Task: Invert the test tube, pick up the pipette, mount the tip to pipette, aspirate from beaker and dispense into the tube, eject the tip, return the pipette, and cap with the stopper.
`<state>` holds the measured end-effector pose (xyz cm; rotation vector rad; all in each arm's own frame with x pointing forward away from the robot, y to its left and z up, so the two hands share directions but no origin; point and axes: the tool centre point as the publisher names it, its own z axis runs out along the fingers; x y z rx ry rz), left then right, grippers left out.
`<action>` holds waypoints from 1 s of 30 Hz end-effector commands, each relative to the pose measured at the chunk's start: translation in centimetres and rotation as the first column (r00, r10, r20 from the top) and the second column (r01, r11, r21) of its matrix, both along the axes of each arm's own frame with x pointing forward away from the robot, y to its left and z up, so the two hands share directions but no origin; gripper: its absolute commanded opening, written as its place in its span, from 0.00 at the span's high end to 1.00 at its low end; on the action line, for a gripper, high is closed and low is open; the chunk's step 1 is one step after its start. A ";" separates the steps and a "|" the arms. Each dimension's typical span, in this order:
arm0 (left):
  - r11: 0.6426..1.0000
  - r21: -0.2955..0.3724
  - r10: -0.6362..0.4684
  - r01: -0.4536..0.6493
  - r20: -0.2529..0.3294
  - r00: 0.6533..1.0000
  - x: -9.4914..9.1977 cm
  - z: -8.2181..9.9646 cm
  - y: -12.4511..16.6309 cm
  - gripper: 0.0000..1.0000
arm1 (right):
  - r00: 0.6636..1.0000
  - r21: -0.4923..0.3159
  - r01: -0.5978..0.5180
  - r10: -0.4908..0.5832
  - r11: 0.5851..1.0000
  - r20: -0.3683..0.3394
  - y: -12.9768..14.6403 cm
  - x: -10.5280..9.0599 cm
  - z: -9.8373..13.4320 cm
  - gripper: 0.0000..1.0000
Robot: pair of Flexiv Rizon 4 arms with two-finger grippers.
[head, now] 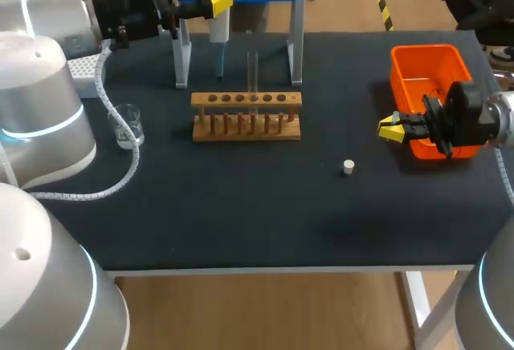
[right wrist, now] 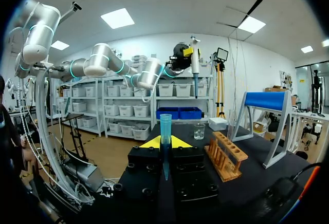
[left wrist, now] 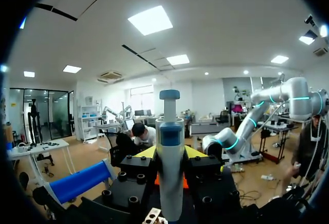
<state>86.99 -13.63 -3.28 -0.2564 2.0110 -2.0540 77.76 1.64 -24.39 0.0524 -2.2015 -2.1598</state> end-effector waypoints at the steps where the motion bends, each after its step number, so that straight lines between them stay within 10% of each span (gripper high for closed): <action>1: 1.000 -0.011 0.004 -0.004 0.005 1.000 0.1 0.0 -0.1 1.00 | 1.000 -0.001 0.001 -0.001 1.000 0.000 -0.1 -0.1 0.0 1.00; 30: 0.992 -0.058 -0.111 0.111 -0.001 0.994 -4.2 3.9 -6.4 1.00 | 1.000 -0.001 0.001 -0.001 1.000 0.000 -0.1 -0.1 0.0 1.00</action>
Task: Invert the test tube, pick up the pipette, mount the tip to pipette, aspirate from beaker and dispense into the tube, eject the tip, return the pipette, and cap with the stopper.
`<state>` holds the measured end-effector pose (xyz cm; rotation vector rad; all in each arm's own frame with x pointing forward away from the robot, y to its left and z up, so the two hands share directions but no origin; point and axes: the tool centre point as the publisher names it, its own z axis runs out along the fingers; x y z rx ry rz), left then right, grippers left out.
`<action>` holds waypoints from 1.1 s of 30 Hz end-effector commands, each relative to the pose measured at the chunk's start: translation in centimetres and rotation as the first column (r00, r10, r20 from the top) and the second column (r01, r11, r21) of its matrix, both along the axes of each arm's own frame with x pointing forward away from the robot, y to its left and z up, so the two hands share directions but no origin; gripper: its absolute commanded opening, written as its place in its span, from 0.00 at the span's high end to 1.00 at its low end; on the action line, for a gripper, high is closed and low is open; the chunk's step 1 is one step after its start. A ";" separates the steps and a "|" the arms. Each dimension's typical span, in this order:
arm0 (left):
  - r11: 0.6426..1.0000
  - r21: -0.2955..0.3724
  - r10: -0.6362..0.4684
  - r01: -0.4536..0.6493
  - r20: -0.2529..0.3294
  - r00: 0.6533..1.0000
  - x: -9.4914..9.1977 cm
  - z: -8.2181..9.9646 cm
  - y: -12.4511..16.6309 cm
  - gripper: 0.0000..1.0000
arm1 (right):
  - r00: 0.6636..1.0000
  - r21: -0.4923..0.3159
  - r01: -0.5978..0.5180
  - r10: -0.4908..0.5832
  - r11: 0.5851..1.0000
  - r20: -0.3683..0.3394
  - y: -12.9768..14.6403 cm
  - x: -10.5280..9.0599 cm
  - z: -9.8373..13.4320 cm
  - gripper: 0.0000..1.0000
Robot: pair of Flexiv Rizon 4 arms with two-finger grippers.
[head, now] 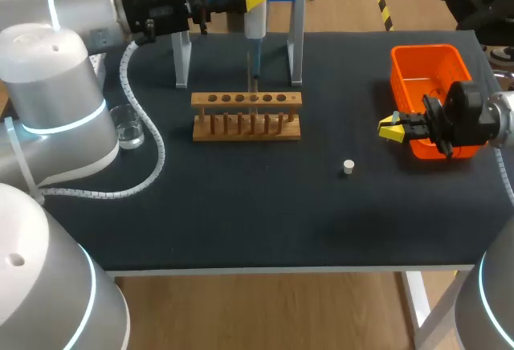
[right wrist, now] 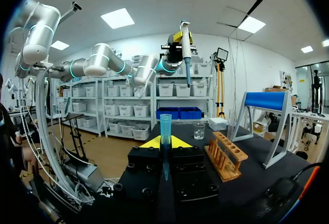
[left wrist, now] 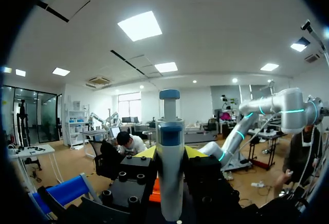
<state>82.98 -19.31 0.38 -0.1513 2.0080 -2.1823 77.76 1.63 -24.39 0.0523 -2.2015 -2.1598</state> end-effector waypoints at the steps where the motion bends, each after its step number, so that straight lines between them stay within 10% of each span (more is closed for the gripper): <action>1: 1.000 0.002 0.000 0.000 -0.008 1.000 -0.4 0.4 -0.9 1.00 | 1.000 -0.001 0.001 -0.001 1.000 0.000 -0.1 -0.1 0.0 1.00; 33: 0.999 0.025 -0.022 0.022 -0.023 1.000 -0.8 0.4 -0.7 1.00 | 1.000 -0.001 0.001 -0.001 1.000 0.000 -0.1 -0.1 0.0 1.00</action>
